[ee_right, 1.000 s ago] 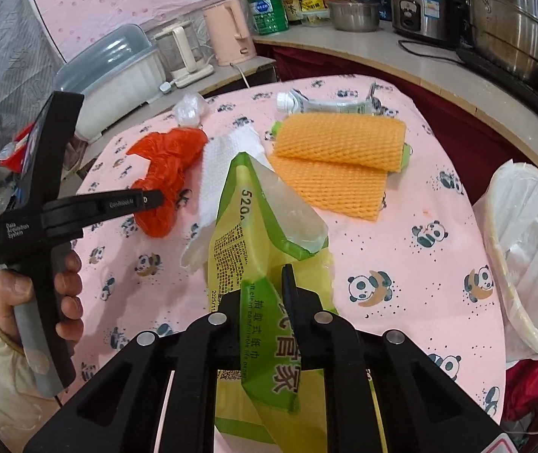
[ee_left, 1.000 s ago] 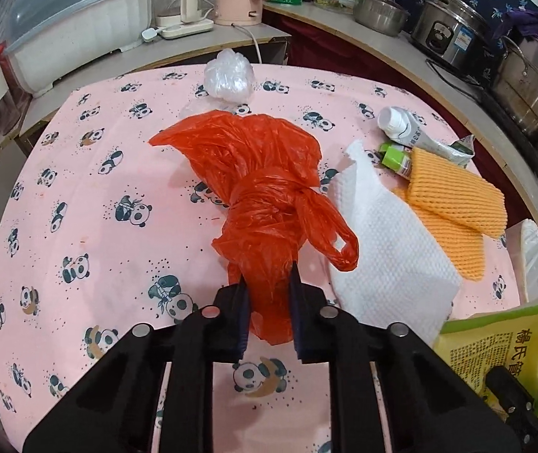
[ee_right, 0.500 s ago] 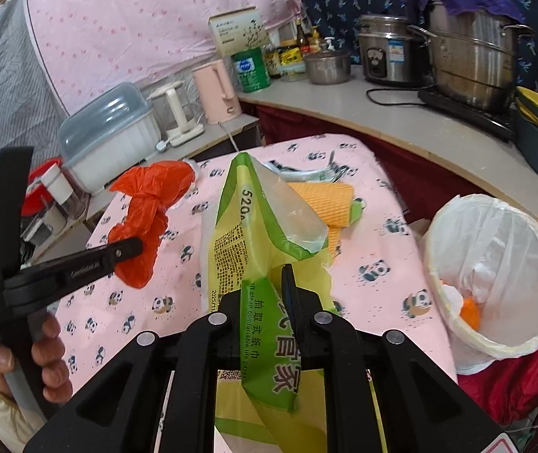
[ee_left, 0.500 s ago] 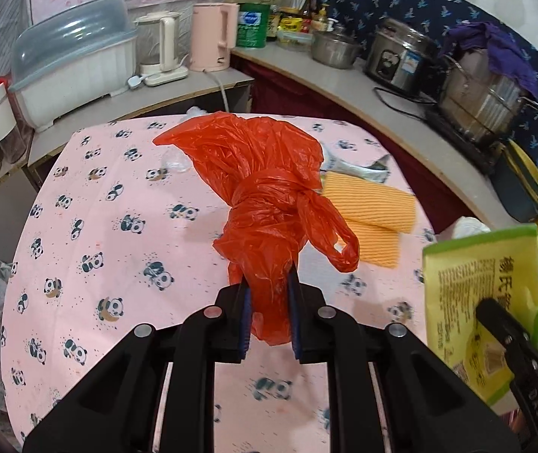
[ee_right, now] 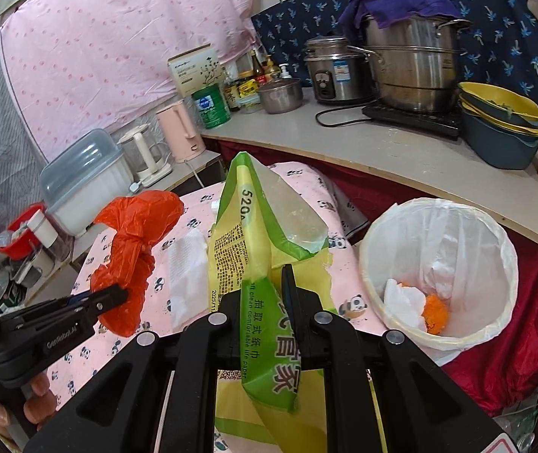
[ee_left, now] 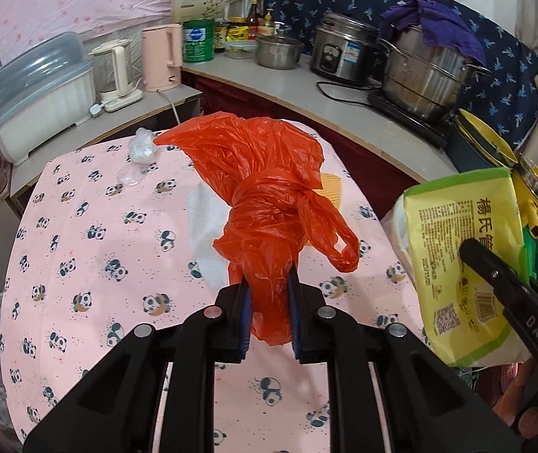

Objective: Collect trash
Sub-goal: 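Grasp the red plastic bag with the left gripper while the right lifts the snack bag, then carry the red bag and snack bag over the bin and open both grippers, then grasp the white paper towel with the left gripper while the right grasps an orange foam net, then carry the paper towel and foam net over the bin and release both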

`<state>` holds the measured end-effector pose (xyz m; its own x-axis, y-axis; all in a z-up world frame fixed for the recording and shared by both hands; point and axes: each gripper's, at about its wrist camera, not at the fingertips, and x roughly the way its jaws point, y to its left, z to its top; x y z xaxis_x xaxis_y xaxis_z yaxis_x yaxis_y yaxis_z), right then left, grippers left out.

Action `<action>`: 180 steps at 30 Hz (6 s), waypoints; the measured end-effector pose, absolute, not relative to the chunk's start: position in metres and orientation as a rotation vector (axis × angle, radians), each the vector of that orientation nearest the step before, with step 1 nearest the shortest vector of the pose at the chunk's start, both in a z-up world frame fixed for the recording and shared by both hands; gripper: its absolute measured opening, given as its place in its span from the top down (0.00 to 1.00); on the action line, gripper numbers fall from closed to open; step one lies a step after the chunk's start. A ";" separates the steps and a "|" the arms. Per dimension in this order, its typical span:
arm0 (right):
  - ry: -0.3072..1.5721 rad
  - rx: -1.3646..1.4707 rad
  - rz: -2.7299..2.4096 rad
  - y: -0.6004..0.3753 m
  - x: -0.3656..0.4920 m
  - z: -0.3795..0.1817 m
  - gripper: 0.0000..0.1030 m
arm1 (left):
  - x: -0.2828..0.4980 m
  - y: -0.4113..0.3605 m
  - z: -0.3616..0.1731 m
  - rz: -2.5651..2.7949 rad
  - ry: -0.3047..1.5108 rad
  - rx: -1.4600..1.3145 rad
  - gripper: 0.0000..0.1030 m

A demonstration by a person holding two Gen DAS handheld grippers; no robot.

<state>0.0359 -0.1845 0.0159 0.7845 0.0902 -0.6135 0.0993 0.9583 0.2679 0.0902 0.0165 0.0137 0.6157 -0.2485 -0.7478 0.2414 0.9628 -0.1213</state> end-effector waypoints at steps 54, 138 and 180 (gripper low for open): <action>0.684 0.418 -0.401 -0.389 0.070 -0.033 0.77 | 0.114 -0.232 -0.034 -0.703 0.938 0.221 0.80; 0.881 0.239 0.010 -0.147 0.229 -0.077 0.95 | 0.233 0.058 -0.113 -0.157 1.081 -0.129 0.97; 0.611 0.384 -0.304 -0.314 0.033 0.013 0.96 | 0.094 -0.086 0.015 -0.445 0.852 0.035 0.97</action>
<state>0.0333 -0.3138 0.0129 0.7790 -0.1621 -0.6057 0.3849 0.8862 0.2579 0.0944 -0.0857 0.0154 0.5729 -0.3654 -0.7337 0.3931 0.9079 -0.1453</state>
